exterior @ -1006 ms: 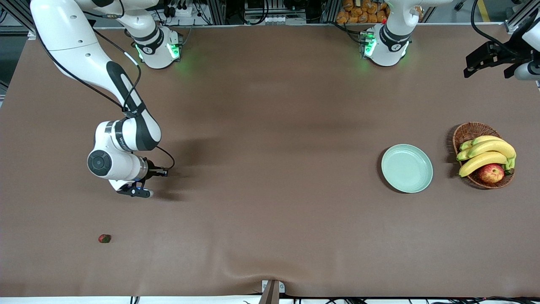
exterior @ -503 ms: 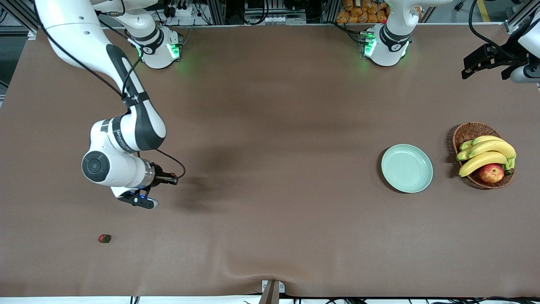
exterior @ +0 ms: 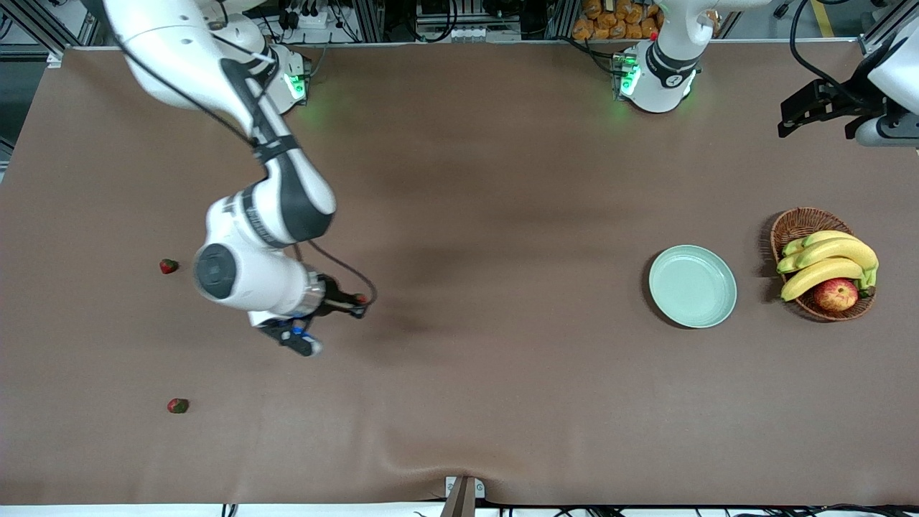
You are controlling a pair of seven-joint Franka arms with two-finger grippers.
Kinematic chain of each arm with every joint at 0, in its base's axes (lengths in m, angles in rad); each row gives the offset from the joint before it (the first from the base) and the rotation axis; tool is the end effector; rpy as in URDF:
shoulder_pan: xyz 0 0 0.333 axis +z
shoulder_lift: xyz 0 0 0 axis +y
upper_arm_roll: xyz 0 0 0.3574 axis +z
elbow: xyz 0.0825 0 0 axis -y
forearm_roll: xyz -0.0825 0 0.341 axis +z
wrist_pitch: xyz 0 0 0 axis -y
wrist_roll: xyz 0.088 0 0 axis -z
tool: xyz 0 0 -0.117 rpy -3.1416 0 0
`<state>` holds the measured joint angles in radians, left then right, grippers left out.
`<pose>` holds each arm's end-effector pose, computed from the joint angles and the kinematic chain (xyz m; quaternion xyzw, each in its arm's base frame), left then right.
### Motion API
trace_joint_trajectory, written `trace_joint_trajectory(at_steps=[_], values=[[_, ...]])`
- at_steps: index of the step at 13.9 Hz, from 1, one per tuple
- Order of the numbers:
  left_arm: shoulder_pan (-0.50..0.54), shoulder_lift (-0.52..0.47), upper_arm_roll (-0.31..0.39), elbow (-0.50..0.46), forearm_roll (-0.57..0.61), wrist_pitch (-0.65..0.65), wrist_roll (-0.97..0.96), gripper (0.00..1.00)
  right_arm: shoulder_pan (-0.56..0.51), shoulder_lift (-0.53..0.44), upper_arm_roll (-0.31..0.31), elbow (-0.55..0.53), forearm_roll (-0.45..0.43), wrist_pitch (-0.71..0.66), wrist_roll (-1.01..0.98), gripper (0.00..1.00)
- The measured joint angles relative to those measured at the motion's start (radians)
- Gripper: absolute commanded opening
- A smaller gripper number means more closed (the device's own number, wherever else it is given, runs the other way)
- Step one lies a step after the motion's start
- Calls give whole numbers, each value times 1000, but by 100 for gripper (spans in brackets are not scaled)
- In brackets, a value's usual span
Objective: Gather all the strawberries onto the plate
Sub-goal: 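Carry the strawberry to mid-table with the right gripper while the left gripper approaches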
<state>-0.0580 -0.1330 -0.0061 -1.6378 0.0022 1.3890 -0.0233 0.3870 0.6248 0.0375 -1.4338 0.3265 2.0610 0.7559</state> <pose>0.4422 -0.0283 0.6766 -0.9981 0.0202 0.0577 0.0040 0.6374 0.3034 0.3744 -0.9581 0.2412 0.0850 0.1288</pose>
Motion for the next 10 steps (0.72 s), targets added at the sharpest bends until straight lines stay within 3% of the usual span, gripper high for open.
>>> trace_joint_trajectory(at_steps=[3, 10], values=[[-2, 1, -4, -16, 0, 5, 0, 100, 93, 23, 2, 30, 14, 81, 137, 0], [-4, 4, -76, -134, -9, 100, -2, 100, 334, 195, 4, 74, 35, 507, 474, 0]])
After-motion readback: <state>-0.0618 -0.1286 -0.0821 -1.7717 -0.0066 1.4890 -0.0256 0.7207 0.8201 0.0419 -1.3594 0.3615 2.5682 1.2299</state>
